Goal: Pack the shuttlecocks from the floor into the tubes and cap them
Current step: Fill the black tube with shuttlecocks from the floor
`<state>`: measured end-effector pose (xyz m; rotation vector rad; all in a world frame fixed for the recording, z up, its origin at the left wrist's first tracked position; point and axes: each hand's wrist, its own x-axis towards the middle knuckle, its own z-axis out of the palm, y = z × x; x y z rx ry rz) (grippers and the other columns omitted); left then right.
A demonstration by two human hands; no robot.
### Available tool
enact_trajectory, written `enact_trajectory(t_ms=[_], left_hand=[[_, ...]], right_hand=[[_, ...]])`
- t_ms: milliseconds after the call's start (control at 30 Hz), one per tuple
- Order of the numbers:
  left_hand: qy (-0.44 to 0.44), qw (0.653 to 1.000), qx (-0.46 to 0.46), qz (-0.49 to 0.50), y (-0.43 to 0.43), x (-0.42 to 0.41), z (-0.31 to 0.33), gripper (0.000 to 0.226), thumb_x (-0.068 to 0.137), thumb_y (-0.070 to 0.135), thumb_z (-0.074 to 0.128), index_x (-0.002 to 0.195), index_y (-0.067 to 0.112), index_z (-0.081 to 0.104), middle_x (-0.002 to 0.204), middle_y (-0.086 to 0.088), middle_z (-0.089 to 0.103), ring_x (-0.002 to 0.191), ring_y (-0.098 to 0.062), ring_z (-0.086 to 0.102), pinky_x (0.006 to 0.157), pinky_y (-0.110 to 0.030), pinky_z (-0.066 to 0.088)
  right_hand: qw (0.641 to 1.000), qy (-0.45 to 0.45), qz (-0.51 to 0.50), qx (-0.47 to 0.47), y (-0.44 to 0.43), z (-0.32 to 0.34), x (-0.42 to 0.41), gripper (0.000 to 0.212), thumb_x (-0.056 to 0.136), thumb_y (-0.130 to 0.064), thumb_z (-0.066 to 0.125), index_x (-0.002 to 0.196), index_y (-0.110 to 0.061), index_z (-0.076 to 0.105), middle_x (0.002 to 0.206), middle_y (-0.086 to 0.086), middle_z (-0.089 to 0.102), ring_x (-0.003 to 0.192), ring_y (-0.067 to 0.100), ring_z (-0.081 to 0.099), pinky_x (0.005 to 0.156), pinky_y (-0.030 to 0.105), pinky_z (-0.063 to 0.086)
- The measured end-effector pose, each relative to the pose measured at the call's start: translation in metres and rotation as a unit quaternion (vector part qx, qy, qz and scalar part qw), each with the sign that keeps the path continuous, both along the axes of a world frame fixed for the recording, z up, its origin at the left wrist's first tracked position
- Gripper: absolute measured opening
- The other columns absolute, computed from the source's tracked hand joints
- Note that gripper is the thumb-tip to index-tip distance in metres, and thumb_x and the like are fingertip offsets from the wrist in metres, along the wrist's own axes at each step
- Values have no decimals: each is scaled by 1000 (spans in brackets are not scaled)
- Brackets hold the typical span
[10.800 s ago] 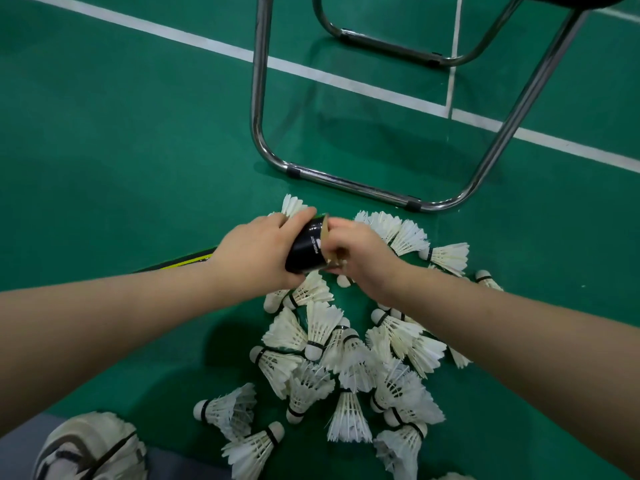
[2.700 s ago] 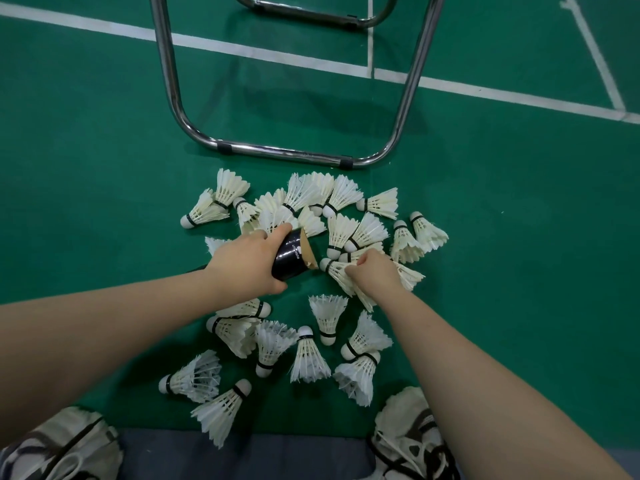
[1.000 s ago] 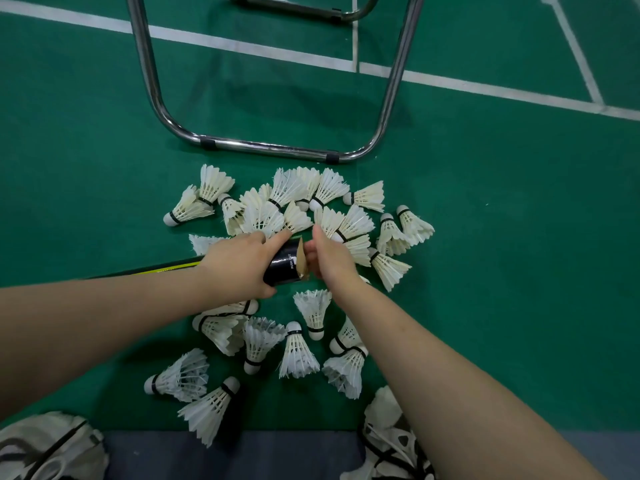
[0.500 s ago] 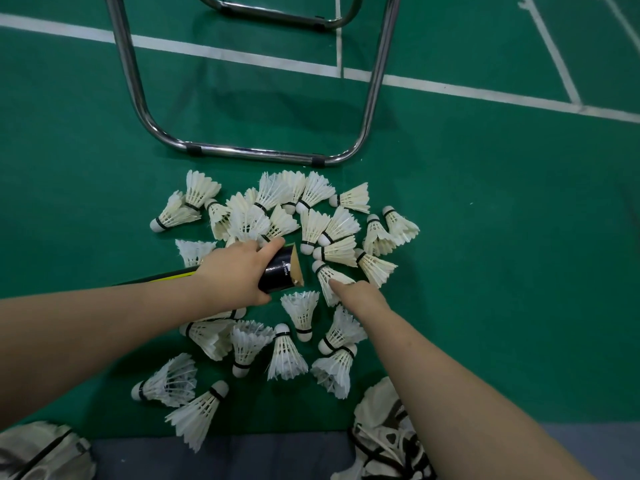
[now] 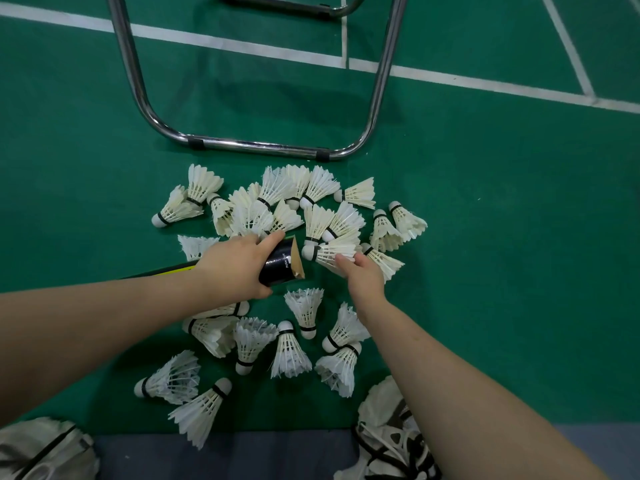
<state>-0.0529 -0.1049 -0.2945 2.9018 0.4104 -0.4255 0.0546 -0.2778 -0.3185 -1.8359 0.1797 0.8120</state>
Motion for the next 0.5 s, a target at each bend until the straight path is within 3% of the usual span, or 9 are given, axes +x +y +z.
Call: enact_trajectory(t_ms=[67,167,233,300,367,433,500], left_hand=[[-2,1000,-2,3,2,0,0,93,74,50,67,145,30,10,114,-3,52,99,-21,54,70,-32,50],[0,1000,-4,11,6,-3,1,93,73,50,67,144,31,10,113,-3,53,97,-21,56,71,-34,52],[7,1000,-1,15,7,-6,1,93,73,50,67,143,32,10,112,-3,53,96,-21,56,72,-35,53],[11,1000,0,16,7,-8,2,94,72,50,68,143,32,9,109,-3,53,93,-21,56,72,-36,53],[3,1000,-4,16,6,-9,2,94,72,51,68,143,32,10,107,-2,53,92,-20,56,70,-34,52],[-4,1000,-11,15,3,-8,2,94,72,51,68,143,32,10,108,-2,54,93,-20,56,70,-32,51],[-4,1000,-14,16,1,-7,3,95,72,52,68,144,31,10,112,-3,54,98,-21,56,71,-31,49]], right_hand=[[999,8,-17,33,3,3,0,12,90,-15,58,100,-14,64,97,0,63,92,15,55,74,20,40],[997,19,-33,65,9,7,1,24,84,-13,64,107,-4,63,104,2,62,99,19,56,92,29,42],[995,20,13,96,11,9,4,7,82,-7,64,88,-9,67,82,-5,68,84,15,59,84,27,44],[988,24,95,123,16,16,3,19,84,-2,60,71,-15,64,60,-13,66,68,9,58,69,18,45],[974,56,179,126,22,21,-1,15,87,-5,56,80,-13,66,68,-8,67,71,10,59,68,18,46],[951,98,269,117,29,24,-4,11,86,-10,55,90,-12,65,83,-1,64,81,15,57,78,24,44],[923,138,343,109,35,28,-6,21,74,-16,61,95,-17,64,93,1,62,94,18,54,88,29,40]])
